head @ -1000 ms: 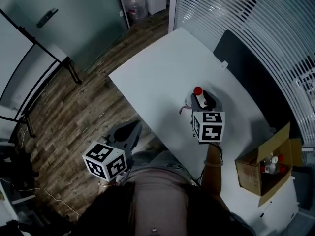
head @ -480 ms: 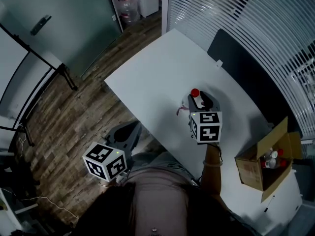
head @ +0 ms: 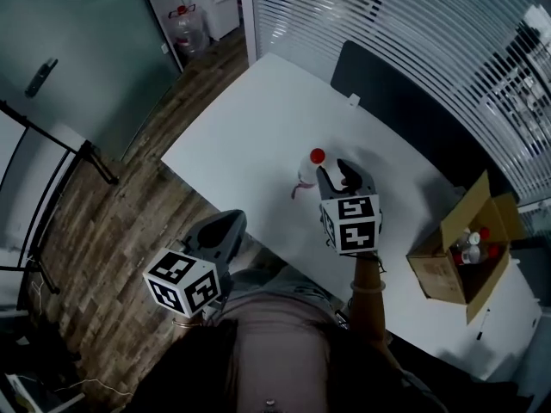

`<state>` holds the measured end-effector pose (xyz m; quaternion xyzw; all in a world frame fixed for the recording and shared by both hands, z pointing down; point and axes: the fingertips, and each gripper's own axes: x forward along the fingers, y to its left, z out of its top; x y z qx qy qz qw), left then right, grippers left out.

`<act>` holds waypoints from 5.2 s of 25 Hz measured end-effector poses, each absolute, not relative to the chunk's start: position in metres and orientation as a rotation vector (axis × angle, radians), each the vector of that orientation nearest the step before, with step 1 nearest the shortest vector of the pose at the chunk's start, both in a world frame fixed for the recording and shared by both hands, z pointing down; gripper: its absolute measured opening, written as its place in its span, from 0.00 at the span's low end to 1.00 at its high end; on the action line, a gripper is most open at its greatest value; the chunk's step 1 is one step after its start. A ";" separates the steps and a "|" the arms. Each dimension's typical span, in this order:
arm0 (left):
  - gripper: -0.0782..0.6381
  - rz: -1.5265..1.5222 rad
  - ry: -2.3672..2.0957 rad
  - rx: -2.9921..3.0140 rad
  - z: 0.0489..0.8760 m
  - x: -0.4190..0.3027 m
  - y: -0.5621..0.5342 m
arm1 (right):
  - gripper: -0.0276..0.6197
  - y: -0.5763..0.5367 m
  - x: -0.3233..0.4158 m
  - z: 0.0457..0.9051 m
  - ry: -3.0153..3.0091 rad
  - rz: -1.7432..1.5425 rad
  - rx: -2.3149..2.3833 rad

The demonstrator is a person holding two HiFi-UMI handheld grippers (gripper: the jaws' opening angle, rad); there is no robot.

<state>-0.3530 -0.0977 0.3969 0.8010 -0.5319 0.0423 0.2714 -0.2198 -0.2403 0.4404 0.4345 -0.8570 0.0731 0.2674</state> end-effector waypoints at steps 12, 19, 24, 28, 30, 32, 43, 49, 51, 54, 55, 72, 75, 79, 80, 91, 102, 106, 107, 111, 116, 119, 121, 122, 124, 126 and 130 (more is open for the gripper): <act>0.12 0.137 -1.225 2.311 0.391 -0.306 -0.116 | 0.30 -0.209 -0.154 0.427 -2.224 0.308 1.373; 0.12 0.182 -1.094 2.390 0.393 -0.280 -0.122 | 0.28 -0.185 -0.120 0.426 -2.153 0.352 1.523; 0.12 0.213 -1.008 2.431 0.396 -0.267 -0.124 | 0.22 -0.167 -0.099 0.426 -2.083 0.363 1.637; 0.12 0.235 -0.950 2.454 0.394 -0.260 -0.122 | 0.13 -0.154 -0.085 0.423 -2.025 0.368 1.728; 0.12 0.248 -0.927 2.458 0.393 -0.257 -0.120 | 0.12 -0.148 -0.081 0.420 -2.016 0.387 1.751; 0.12 0.256 -0.911 2.460 0.393 -0.255 -0.117 | 0.11 -0.143 -0.078 0.418 -2.016 0.406 1.767; 0.12 0.270 -0.942 2.456 0.396 -0.229 -0.105 | 0.11 -0.120 -0.054 0.404 -2.064 0.396 1.774; 0.12 0.264 -1.007 2.433 0.397 -0.203 -0.093 | 0.11 -0.106 -0.032 0.401 -2.109 0.383 1.711; 0.12 0.254 -1.025 2.421 0.395 -0.194 -0.088 | 0.11 -0.101 -0.025 0.400 -2.122 0.376 1.684; 0.12 0.243 -1.041 2.410 0.393 -0.178 -0.080 | 0.11 -0.094 -0.012 0.396 -2.140 0.357 1.652; 0.12 0.241 -1.044 2.407 0.393 -0.172 -0.076 | 0.11 -0.091 -0.007 0.395 -2.144 0.350 1.647; 0.12 0.247 -1.019 2.439 0.390 -0.033 -0.034 | 0.11 -0.041 0.136 0.362 -2.165 0.280 1.741; 0.12 0.254 -1.005 2.445 0.392 -0.008 -0.028 | 0.11 -0.033 0.160 0.363 -2.161 0.283 1.756; 0.12 0.258 -0.992 2.448 0.391 0.016 -0.021 | 0.11 -0.025 0.186 0.362 -2.162 0.292 1.770; 0.12 0.260 -0.986 2.449 0.391 0.021 -0.019 | 0.11 -0.023 0.191 0.362 -2.162 0.293 1.774; 0.12 0.308 -0.899 2.500 0.387 0.048 -0.027 | 0.11 -0.029 0.221 0.363 -2.108 0.307 1.840; 0.12 0.377 -0.760 2.549 0.384 0.051 -0.079 | 0.12 -0.063 0.230 0.367 -1.995 0.361 1.949; 0.12 0.405 -0.721 2.550 0.387 0.051 -0.097 | 0.13 -0.076 0.231 0.372 -1.966 0.387 1.967; 0.12 0.413 -0.710 2.549 0.389 0.051 -0.101 | 0.14 -0.080 0.232 0.374 -1.960 0.395 1.968; 0.12 0.438 -0.674 2.540 0.395 0.057 -0.119 | 0.16 -0.097 0.236 0.380 -1.936 0.415 1.970; 0.12 0.459 -0.649 2.518 0.403 0.060 -0.135 | 0.18 -0.113 0.241 0.390 -1.914 0.460 1.963; 0.12 0.473 -0.643 2.498 0.409 0.063 -0.144 | 0.18 -0.125 0.244 0.396 -1.909 0.486 1.947; 0.12 0.480 -0.640 2.488 0.411 0.064 -0.150 | 0.19 -0.132 0.245 0.399 -1.907 0.499 1.937; 0.12 0.483 -0.639 2.483 0.412 0.065 -0.153 | 0.20 -0.135 0.246 0.401 -1.905 0.506 1.931; 0.12 0.491 -0.640 2.471 0.415 0.066 -0.157 | 0.21 -0.140 0.248 0.405 -1.903 0.519 1.921; 0.12 0.498 -0.643 2.458 0.419 0.066 -0.162 | 0.21 -0.147 0.249 0.409 -1.904 0.531 1.912; 0.12 0.512 -0.647 2.435 0.426 0.067 -0.171 | 0.23 -0.160 0.250 0.416 -1.903 0.561 1.896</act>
